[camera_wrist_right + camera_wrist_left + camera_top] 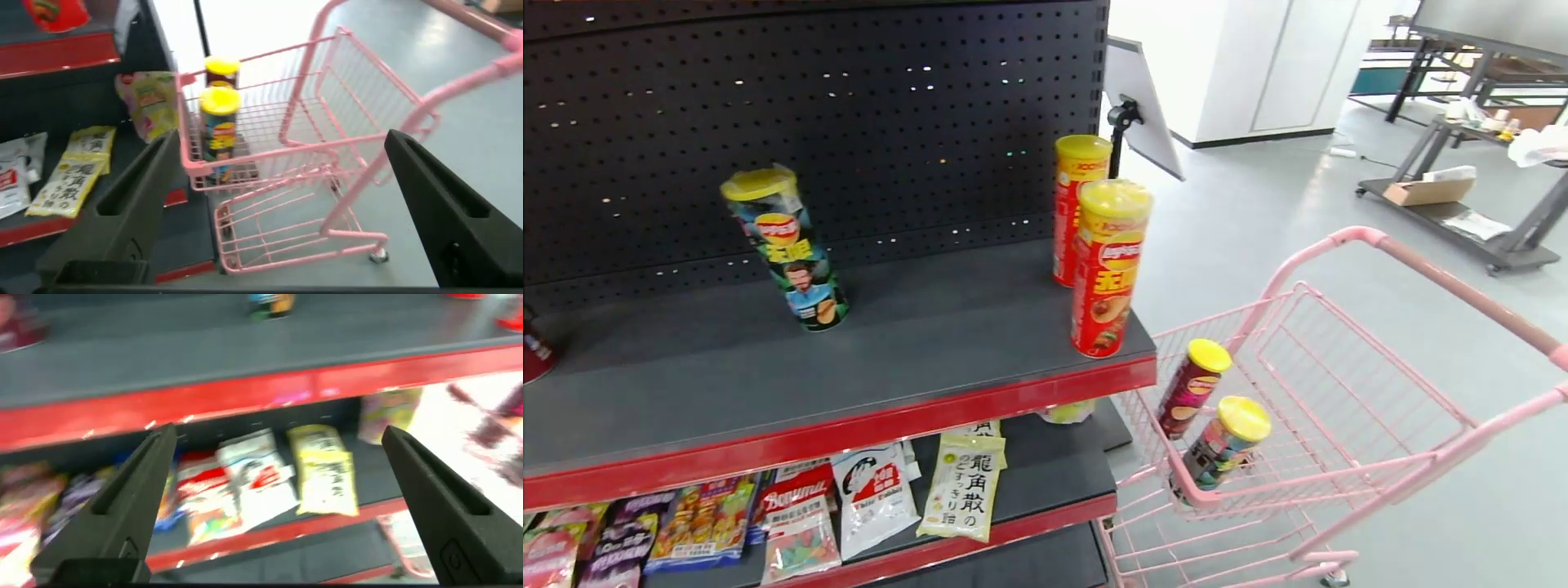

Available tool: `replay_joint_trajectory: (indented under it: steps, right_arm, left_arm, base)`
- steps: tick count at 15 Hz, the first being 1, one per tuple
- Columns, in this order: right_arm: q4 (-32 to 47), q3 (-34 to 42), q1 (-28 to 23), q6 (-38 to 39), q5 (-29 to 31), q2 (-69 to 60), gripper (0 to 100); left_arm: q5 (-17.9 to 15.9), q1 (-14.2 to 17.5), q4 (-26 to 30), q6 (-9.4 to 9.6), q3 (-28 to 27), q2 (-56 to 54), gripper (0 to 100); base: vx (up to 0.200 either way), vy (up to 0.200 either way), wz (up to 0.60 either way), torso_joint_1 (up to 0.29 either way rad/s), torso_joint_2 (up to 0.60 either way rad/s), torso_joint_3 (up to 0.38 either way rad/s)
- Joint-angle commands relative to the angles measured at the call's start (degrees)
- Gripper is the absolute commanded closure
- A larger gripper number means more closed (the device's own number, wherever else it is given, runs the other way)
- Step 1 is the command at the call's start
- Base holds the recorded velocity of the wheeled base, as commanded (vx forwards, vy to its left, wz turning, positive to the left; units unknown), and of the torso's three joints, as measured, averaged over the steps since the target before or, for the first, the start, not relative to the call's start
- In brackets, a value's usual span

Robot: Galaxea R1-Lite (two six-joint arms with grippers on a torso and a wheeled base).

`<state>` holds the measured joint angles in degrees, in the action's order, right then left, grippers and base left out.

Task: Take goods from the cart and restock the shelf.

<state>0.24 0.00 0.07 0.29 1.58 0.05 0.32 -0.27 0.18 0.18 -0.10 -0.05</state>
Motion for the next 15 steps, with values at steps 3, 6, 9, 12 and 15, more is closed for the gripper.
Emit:
replay_joint_trajectory:
  steps: [3,6,9,12,15]
  right_arm:
    - [0.02,0.0,0.01,-0.12,0.0,0.04,0]
    - [0.02,0.0,0.01,0.06,-0.09,0.04,0]
    - [0.02,0.0,0.01,0.06,-0.09,0.04,0]
    - [0.02,0.0,0.01,0.15,0.0,0.04,0]
    - [0.02,0.0,0.01,0.23,0.0,0.04,0]
  left_arm:
    - [0.03,0.0,-0.01,-0.01,0.01,0.05,0]
    - [0.03,0.0,-0.01,-0.01,0.01,0.05,0]
    - [0.03,0.0,-0.01,-0.01,0.01,0.05,0]
    - [0.03,0.0,-0.01,-0.01,0.01,0.05,0]
    - [0.03,0.0,-0.01,-0.01,0.01,0.05,0]
  base:
    - [0.0,0.0,-0.2,-0.002,0.0,0.001]
    - [0.0,0.0,0.0,0.0,0.0,0.0]
    - [0.0,0.0,0.0,-0.078,0.19,0.114]
    - [0.0,0.0,0.0,-0.136,0.35,0.199]
    - [0.0,0.0,0.0,-0.134,0.35,0.207]
